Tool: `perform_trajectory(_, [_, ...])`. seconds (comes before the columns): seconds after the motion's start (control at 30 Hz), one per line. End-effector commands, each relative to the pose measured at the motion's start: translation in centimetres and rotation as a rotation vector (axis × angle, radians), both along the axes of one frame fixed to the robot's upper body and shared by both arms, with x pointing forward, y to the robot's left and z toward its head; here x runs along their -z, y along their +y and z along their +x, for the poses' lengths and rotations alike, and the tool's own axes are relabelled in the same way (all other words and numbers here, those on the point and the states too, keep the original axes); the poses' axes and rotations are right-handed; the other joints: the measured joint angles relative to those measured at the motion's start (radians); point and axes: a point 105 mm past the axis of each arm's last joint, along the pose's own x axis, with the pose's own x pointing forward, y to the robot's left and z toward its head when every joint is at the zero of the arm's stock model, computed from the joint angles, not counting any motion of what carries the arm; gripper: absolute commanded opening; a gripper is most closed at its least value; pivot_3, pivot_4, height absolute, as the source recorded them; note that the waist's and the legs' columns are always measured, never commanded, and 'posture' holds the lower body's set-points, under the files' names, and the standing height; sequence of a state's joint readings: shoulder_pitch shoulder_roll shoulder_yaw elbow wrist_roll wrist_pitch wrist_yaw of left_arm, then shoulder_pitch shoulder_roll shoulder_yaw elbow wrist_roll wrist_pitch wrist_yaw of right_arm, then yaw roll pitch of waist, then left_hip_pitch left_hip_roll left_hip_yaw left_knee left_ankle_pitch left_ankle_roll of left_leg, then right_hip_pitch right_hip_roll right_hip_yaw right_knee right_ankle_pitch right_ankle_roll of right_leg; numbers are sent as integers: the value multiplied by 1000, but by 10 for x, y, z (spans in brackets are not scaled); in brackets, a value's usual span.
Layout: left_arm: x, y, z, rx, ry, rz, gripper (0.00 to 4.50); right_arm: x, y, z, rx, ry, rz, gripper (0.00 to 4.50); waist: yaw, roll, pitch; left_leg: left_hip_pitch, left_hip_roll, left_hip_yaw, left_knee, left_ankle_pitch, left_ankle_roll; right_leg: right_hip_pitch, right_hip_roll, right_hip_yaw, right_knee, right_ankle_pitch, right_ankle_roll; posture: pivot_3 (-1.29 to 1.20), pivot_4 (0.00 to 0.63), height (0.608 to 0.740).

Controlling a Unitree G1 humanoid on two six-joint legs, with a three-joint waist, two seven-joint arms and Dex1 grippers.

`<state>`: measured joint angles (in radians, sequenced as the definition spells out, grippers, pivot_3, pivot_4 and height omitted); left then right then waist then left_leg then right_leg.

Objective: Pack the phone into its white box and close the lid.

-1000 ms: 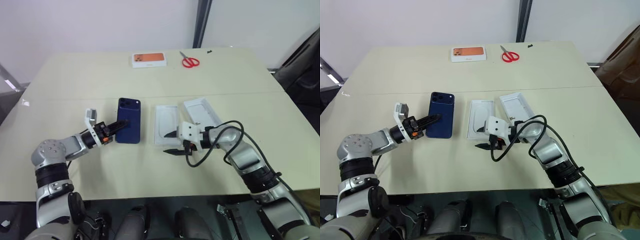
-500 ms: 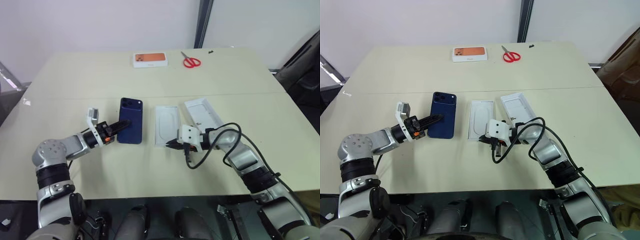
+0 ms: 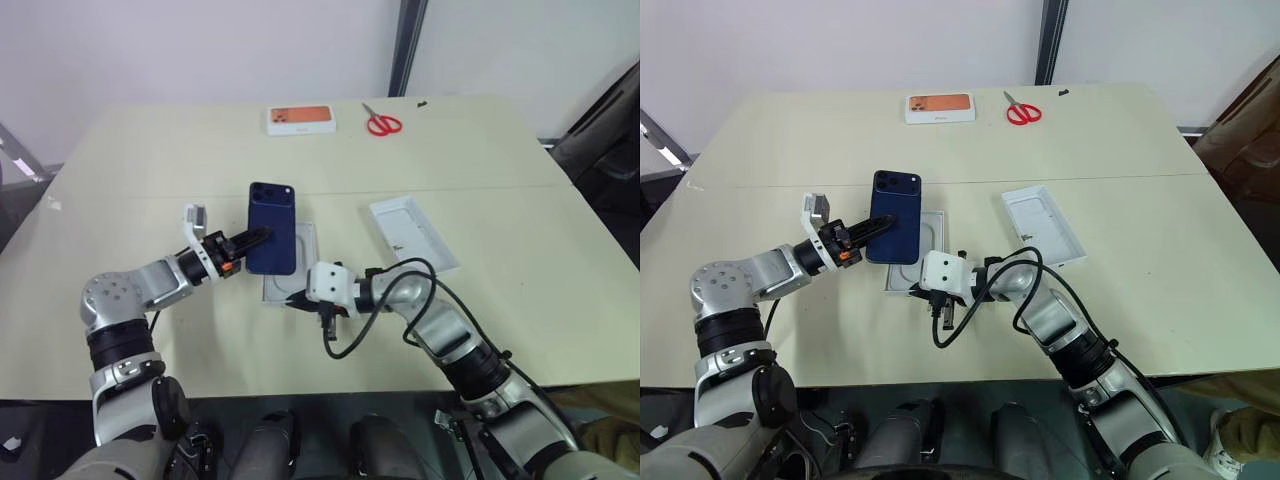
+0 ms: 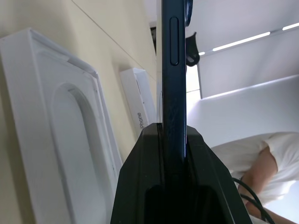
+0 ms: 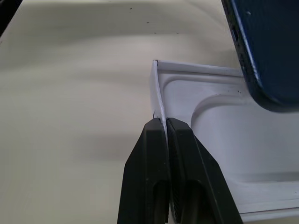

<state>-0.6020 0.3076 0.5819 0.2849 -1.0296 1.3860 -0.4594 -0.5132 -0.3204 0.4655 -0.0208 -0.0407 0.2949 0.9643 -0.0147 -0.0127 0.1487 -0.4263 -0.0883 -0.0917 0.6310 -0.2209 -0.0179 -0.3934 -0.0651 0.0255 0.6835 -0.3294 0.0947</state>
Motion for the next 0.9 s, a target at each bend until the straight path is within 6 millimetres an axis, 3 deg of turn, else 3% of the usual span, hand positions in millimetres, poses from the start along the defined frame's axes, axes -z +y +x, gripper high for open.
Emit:
perform_trajectory(0.03, [-17,2,-1,-5,-80,-11,0,-13,5,7,28,-63,13,317,-1,0,0,0,0,0,0,0,0,0,0,0,0,0,0,0,150,734])
perform_trajectory(0.1, [-15,2,-2,-8,-74,-5,0,-13,4,9,35,-58,14,996,-1,0,0,0,0,0,0,0,0,0,0,0,0,0,0,0,150,734])
perform_trajectory(0.27, [-9,5,-6,1,-62,19,0,-19,-6,1,17,-18,31,3421,-1,0,0,0,0,0,0,0,0,0,0,0,0,0,0,0,150,734])
perform_trajectory(0.43, [-4,8,-6,-6,-61,62,0,-29,-32,-2,29,-13,53,3421,2,0,0,0,0,0,0,0,0,0,0,0,0,0,0,0,150,734])
perform_trajectory(0.6, [13,-4,-8,12,-27,110,0,-29,-63,13,127,-48,2,3421,2,0,0,0,0,0,0,0,0,0,0,0,0,0,0,0,150,734])
perform_trajectory(0.8, [19,-10,-4,5,-16,120,0,-27,-68,21,162,-79,-13,3421,-1,0,0,0,0,0,0,0,0,0,0,0,0,0,0,0,150,734])
perform_trajectory(0.87, [19,-10,-3,-3,-20,132,1007,-24,-67,21,160,-82,-24,3472,0,0,0,0,0,0,0,0,0,0,0,0,0,0,0,0,150,734])
perform_trajectory(0.9, [19,-9,-2,-6,-22,137,1238,-23,-67,21,161,-87,-27,3472,0,0,0,0,0,0,0,0,0,0,0,0,0,0,0,0,150,734])
